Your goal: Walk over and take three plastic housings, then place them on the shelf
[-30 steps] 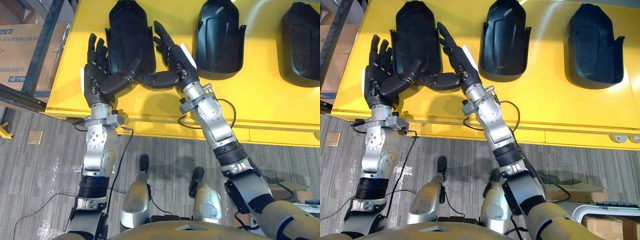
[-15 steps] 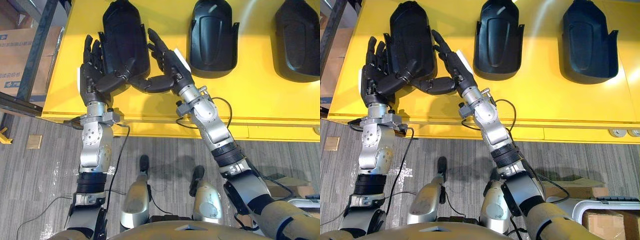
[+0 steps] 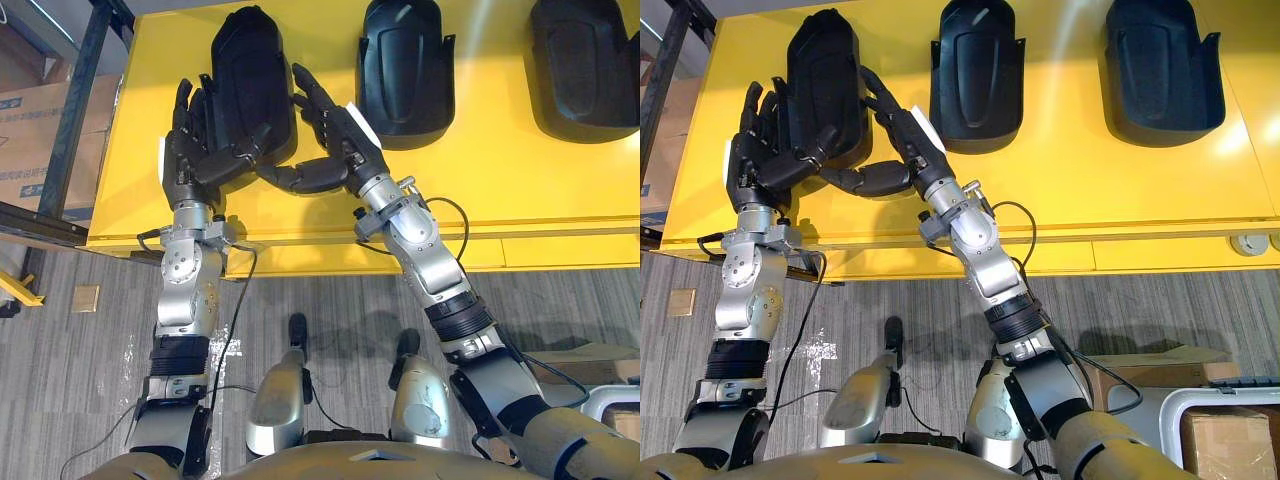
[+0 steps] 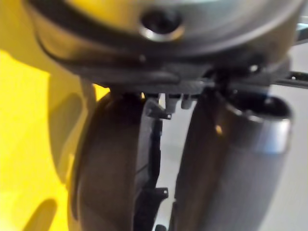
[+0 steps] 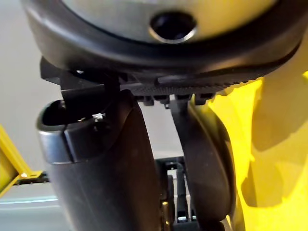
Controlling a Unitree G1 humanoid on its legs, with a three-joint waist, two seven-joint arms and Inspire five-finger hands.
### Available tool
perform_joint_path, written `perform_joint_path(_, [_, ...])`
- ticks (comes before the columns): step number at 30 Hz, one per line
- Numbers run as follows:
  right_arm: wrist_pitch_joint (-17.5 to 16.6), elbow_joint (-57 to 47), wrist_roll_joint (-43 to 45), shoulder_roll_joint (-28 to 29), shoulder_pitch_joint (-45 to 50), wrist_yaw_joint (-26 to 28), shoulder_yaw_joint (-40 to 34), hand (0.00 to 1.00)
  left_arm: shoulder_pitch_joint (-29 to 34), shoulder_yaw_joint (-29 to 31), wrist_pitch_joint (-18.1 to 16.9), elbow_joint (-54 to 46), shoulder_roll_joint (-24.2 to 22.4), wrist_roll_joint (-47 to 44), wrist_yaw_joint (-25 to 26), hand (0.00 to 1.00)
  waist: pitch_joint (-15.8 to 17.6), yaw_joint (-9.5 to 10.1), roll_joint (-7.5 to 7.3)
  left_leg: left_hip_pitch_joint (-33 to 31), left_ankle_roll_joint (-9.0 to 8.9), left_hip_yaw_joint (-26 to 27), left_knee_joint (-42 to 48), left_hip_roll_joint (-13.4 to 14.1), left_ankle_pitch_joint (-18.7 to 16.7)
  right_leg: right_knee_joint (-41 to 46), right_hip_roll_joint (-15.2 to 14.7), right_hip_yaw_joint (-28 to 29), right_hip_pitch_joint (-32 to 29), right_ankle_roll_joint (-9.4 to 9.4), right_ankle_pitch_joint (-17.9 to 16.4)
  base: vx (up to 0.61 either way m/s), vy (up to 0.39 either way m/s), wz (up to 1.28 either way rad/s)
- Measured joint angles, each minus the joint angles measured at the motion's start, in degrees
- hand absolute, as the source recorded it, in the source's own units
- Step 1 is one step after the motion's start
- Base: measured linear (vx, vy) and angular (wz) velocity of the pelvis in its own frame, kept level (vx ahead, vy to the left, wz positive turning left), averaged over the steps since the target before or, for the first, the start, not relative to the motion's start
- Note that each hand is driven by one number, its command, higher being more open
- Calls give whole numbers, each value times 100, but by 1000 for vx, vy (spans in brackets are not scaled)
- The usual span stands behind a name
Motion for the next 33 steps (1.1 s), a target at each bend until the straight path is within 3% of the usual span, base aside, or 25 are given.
perform_joint_path(9, [149,-194,-1,0,82,156,96,100,-127,93,-100,303,0,-1,103,100,-7,-57,13,13,1,15,35,-1,-1,39,-4,40,-7,-3,-2,0,0,0])
perform_joint_path(14, [149,-194,-18,0,169,152,214,100,-125,95,-150,312,-2,0,413,100,-11,-113,21,13,1,29,38,-1,-1,87,-8,69,-47,-13,-9,-7,-9,-1])
perform_joint_path(21, [149,-193,-438,-1,212,-115,213,100,-88,161,-280,282,-34,12,510,100,-24,-118,56,12,2,22,36,-2,0,84,-8,64,-48,-13,-9,0,0,0])
perform_joint_path(28, [142,-193,-457,-1,382,-557,-65,100,129,265,-286,-368,-83,224,590,100,-88,-109,161,14,3,-43,32,-4,5,62,-14,-20,20,-15,-12,0,-3,4])
perform_joint_path(33, [139,-196,-455,-2,456,-558,-214,100,326,299,-386,-929,-97,289,601,100,-144,-128,248,103,5,-48,20,-5,12,57,-17,-33,109,-13,-12,0,0,1])
